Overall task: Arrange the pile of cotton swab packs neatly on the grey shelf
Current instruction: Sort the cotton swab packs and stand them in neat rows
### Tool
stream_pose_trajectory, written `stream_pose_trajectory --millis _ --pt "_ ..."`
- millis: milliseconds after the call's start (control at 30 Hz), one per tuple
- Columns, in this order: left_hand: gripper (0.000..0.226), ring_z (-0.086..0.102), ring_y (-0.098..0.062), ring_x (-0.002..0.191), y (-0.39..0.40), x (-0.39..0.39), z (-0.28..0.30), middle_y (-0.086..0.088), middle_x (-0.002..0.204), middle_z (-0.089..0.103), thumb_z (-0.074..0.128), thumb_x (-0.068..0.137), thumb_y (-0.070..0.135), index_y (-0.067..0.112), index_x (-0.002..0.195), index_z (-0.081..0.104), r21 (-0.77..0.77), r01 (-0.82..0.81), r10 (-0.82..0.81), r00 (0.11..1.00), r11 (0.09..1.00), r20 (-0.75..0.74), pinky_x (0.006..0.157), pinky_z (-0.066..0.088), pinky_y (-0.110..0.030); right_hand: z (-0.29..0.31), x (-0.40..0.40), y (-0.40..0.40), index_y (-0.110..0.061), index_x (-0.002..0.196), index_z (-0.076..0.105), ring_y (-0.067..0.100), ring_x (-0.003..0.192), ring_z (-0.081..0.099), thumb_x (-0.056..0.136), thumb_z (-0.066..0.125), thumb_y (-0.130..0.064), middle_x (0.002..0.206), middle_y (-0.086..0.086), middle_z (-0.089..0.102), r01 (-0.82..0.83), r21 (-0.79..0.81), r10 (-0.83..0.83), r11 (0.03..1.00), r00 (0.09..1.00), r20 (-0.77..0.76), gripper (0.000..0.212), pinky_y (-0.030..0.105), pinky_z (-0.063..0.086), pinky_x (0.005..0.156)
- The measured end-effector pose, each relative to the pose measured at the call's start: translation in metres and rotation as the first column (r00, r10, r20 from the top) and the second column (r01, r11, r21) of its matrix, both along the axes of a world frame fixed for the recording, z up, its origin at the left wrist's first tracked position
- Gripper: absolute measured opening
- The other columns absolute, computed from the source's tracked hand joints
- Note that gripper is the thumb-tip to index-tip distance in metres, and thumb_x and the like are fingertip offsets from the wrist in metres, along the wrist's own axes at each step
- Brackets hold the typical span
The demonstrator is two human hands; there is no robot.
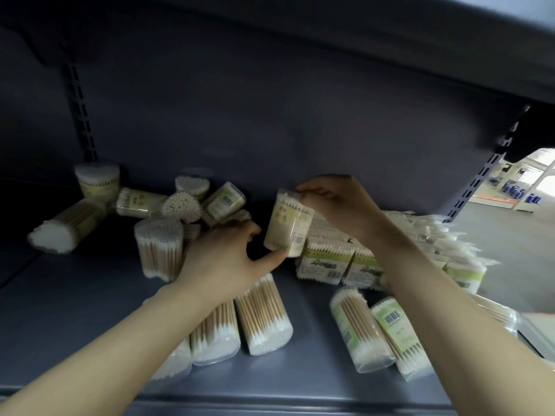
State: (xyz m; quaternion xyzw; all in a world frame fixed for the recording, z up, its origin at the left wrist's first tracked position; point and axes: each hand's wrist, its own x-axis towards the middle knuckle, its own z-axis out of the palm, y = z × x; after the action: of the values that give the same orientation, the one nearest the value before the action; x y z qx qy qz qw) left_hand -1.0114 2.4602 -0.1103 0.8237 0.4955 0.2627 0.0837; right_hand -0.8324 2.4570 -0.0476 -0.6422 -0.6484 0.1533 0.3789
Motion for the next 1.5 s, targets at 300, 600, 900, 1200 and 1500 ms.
stream_pose_trajectory --millis 300,600,900,1200,1500 --pt "0.065 0.057 -0.008 0.078 -0.011 0.01 0.003 0.011 0.088 0.061 0.034 0.062 0.082 0.025 0.085 0.056 -0.041 0.026 -0.027 1.0 0.999 -0.007 0.065 0.047 -0.028 0.001 0.001 -0.009 -0.027 0.08 0.066 0.002 0.087 0.059 0.084 0.058 -0.023 0.085 -0.013 0.066 -0.061 -0.017 0.06 0.998 0.997 -0.049 0.01 0.024 0.046 0.081" --pt "0.057 0.056 -0.012 0.078 -0.016 0.013 0.003 0.009 0.084 0.06 0.043 0.067 0.077 0.023 0.083 0.053 -0.062 0.008 -0.008 1.0 0.998 -0.004 0.063 0.045 -0.027 -0.001 0.0 -0.014 -0.023 0.08 0.069 0.012 0.09 0.062 0.085 0.056 -0.021 0.091 0.003 0.07 -0.083 -0.013 0.083 0.996 0.996 -0.035 0.014 0.028 0.048 0.082" --pt "0.053 0.057 -0.024 0.099 0.0 0.021 0.004 -0.001 0.104 0.061 0.065 0.071 0.05 0.016 0.109 0.05 -0.113 -0.047 0.064 0.987 0.992 0.148 0.078 0.047 -0.034 -0.005 -0.002 -0.011 -0.015 0.09 0.07 -0.002 0.08 0.063 0.085 0.064 -0.02 0.086 -0.007 0.069 -0.155 -0.007 0.155 0.988 0.985 -0.072 0.009 0.007 0.045 0.071" --pt "0.062 0.055 -0.027 0.103 0.014 0.032 0.002 -0.007 0.111 0.057 0.072 0.071 0.032 0.01 0.118 0.038 -0.212 -0.05 0.094 0.975 0.976 0.202 0.079 0.044 -0.031 -0.011 0.024 -0.005 -0.012 0.098 0.068 0.008 0.094 0.06 0.086 0.056 -0.004 0.092 -0.005 0.065 0.029 0.046 -0.025 0.998 0.997 -0.079 0.02 0.017 0.044 0.085" --pt "0.07 0.054 -0.025 0.099 0.025 0.041 -0.005 -0.007 0.114 0.051 0.074 0.069 0.027 0.021 0.122 0.029 -0.228 0.033 0.012 0.981 0.973 0.195 0.074 0.038 -0.029 -0.026 0.046 -0.001 -0.022 0.096 0.066 0.013 0.097 0.059 0.083 0.054 -0.006 0.096 -0.005 0.063 0.134 -0.026 -0.131 0.991 0.987 0.093 0.024 0.03 0.046 0.094"
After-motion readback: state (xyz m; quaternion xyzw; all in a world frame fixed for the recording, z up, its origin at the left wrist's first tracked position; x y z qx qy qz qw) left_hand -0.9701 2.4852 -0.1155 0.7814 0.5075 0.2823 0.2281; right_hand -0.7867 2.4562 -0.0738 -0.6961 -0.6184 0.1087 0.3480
